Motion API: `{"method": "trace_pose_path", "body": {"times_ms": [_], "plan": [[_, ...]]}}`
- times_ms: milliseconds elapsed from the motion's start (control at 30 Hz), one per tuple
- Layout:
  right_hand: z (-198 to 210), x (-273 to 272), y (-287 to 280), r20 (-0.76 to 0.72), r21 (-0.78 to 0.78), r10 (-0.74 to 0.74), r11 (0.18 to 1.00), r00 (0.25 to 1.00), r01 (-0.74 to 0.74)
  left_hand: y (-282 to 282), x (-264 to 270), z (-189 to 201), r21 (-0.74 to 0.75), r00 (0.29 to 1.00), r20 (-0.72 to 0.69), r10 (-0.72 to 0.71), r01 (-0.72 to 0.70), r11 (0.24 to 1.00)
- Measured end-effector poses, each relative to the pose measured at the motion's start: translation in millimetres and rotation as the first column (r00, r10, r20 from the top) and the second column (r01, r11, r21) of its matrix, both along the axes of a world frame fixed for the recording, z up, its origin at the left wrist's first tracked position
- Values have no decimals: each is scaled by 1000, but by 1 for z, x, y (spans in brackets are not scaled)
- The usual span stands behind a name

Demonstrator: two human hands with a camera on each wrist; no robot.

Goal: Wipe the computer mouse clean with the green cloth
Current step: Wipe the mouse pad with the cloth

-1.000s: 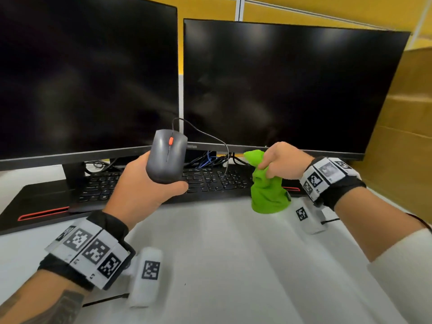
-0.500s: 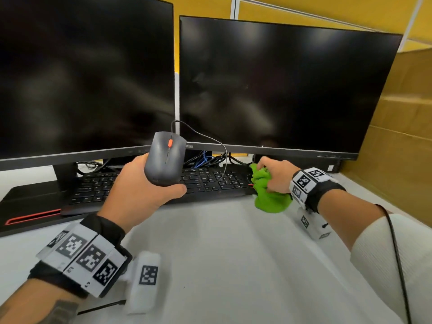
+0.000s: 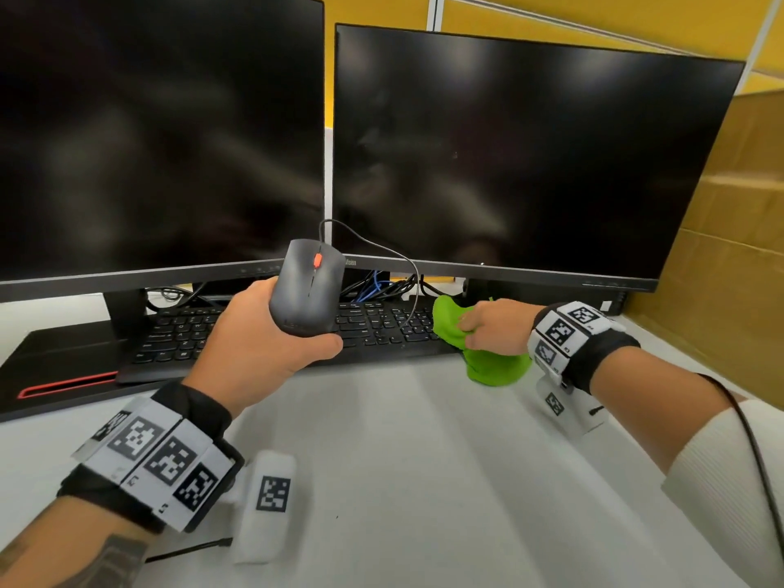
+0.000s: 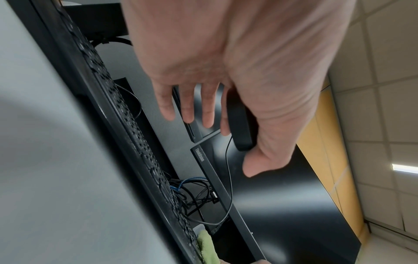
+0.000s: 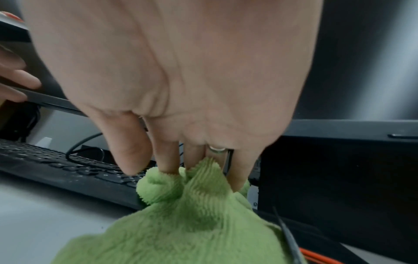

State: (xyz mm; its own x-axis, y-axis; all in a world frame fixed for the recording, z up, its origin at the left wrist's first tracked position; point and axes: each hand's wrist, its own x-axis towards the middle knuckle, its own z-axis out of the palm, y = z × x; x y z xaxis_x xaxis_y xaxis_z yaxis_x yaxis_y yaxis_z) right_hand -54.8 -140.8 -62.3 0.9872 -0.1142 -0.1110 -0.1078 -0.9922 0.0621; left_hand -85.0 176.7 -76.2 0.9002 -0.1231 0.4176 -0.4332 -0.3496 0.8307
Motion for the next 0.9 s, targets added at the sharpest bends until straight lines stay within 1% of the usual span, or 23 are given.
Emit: {"method": "trace_pose_path", "body": {"times_ms": [33,100,133,167,200,300,433,567,633,733,900], "plan": [[-3,5,1,-17,12,27,1000,999,-27,1,0,0,1,1000,-3,1,-1,1000],[-2,8,4,-63,54,20,998,998,-17,2,0,0,-2,1000,-14,3,-3,1000],[1,11,5,-69,103,-36,994,997,43,2,-1,0,-5,1000,-18,3,-3,1000],[2,16,4,-43,138,-91,986,995,96,2,-1,0,-4,1000,-20,6,-6,1000],[2,20,3,-37,127,-100,986,994,104,2,-1,0,-3,1000,-22,11,-11,1000],[-4,33,-4,-78,38,-61,997,995,64,2,0,0,7,1000,-18,12,-12,1000],[-6,44,-7,-53,74,-85,993,995,89,2,1,0,24,999,-21,25,-25,999],[-8,43,-12,-33,48,-119,992,992,121,4,4,-3,41,999,-20,26,-25,999],[-11,42,-15,-18,70,-123,990,992,124,5,5,-3,47,1000,-13,27,-26,999],[-8,36,-16,-8,98,-178,979,984,177,4,4,-2,51,1000,-5,21,-21,998],[1,19,-24,-7,-37,-208,977,978,208,5,4,-3,47,1000,-9,8,-7,999]]}}
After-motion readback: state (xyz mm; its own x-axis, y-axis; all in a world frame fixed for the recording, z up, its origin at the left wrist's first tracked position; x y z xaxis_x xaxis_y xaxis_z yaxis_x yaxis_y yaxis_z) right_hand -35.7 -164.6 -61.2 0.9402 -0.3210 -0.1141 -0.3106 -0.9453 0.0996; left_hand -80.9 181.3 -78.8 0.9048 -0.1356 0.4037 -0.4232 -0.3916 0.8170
